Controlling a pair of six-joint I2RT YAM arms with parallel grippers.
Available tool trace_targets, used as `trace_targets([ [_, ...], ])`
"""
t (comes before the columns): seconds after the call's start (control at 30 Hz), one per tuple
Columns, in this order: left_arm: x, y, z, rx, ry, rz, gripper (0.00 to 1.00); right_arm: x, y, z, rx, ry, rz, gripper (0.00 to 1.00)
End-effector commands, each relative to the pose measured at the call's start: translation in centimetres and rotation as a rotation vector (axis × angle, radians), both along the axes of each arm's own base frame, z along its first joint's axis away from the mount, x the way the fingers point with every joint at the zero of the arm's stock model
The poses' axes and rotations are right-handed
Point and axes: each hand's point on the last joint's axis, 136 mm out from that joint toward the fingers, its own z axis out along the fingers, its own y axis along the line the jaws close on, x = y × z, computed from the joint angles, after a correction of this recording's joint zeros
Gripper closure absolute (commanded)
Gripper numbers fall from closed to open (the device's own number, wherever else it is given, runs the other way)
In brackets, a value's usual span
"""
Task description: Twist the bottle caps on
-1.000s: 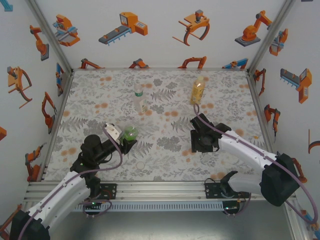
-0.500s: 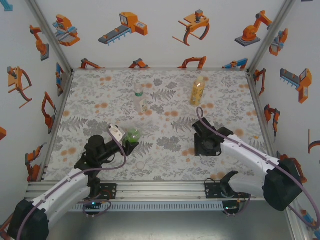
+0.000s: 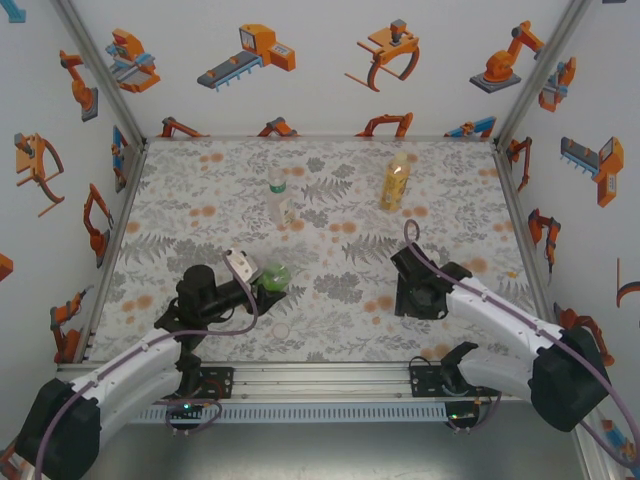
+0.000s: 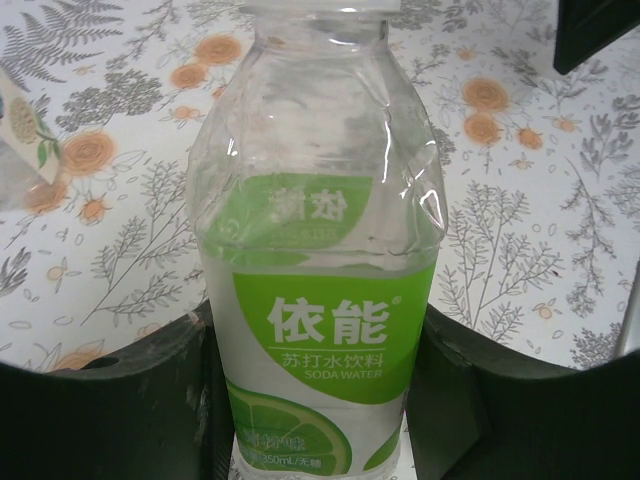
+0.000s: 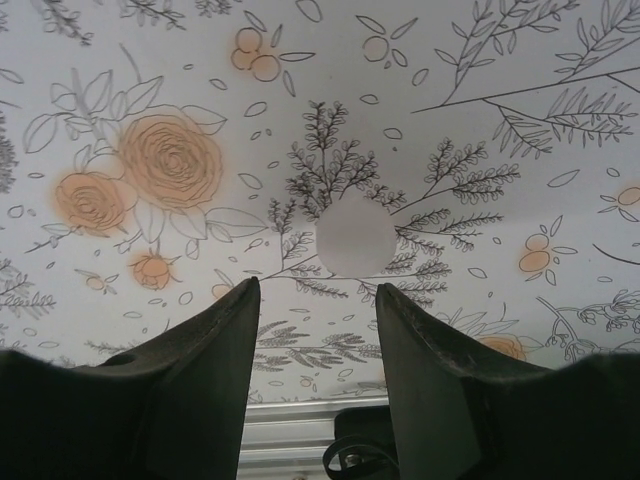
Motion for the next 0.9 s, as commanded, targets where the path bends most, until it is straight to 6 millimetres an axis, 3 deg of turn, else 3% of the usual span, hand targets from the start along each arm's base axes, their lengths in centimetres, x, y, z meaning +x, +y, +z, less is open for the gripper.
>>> trace_targets([
  [0.0,-0.6,-1.0,2.3,-0.037,-0.074,-0.075,1.0,-0.2,-1.5,-0.8,-0.038,-0.018,-0.075,0.51],
  [0.3,-0.7,-1.2,2.0,-0.024,-0.071,-0.087,1.0,0.4,-2.6,-1.6,-0.042,-0.087,-0.131,0.52],
  [0.87,-0.8,-1.4,1.9,-0.015,-0.059,-0.1,1.0,0.8,-2.3,-2.3,-0.045,-0.062,-0.102,0.56],
])
